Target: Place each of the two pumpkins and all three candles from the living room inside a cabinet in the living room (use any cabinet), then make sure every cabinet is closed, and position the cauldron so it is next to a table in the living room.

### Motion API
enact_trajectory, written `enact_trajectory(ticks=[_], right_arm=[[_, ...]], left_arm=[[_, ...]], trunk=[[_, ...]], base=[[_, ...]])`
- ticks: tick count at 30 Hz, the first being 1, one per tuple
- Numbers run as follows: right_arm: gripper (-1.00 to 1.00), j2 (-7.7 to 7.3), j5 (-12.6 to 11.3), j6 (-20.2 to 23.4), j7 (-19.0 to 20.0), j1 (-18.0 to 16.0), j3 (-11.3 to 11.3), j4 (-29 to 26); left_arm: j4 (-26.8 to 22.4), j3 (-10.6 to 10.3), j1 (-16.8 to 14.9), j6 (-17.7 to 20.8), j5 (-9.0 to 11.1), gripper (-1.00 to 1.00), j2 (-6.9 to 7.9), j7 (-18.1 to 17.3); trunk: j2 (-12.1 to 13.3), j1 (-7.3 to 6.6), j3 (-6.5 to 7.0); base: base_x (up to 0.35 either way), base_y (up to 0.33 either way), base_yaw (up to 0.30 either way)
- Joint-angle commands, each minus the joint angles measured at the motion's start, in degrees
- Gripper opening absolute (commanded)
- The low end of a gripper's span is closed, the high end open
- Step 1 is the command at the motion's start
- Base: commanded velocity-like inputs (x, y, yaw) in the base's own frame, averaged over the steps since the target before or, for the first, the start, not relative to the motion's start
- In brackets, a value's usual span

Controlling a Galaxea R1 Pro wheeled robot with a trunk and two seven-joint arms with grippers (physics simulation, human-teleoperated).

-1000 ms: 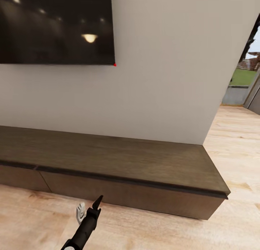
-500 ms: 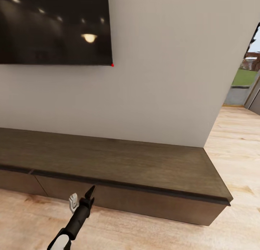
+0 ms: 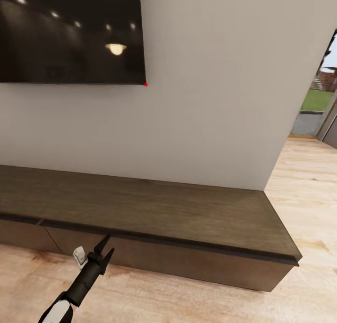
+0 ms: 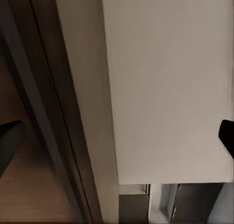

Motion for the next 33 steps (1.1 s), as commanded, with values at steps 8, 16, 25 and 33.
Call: enact_trajectory(ticks=[8,16,25,33], right_arm=[[1.0,-0.44,0.62,-2.27,0.26,-0.1,-0.41,-0.11],[1.0,-0.57,0.87,-2.46,0.55,-0.1,-0.25,0.12],[1.0,-0.15,0.85,-2.4,6.11,-0.1,-0.48,-0.32],[1.0,0.03,0.83,-3.17,6.81,-0.1,-0.44,-0.45]], left_arm=[[1.13,-0.06,-3.1,1.37,0.79,1.0,1.12,-0.82],[2.83,-0.39,-3.4,1.28,0.65,1.0,1.15,-1.82],[3.21,-0.53,-3.42,1.35,0.75,1.0,0.82,-3.17],[3.02,-0.76,-3.17,1.39,0.4,1.0,1.17,-7.22]], trunk=[[-0.09,0.12,-1.16],[-0.19,0.32,-2.93],[-0.31,0.55,-4.92],[-0.42,0.76,-6.69]], base=[[0.0,0.0,0.0],[0.0,0.0,0.0],[0.0,0.0,0.0],[0.0,0.0,0.0]])
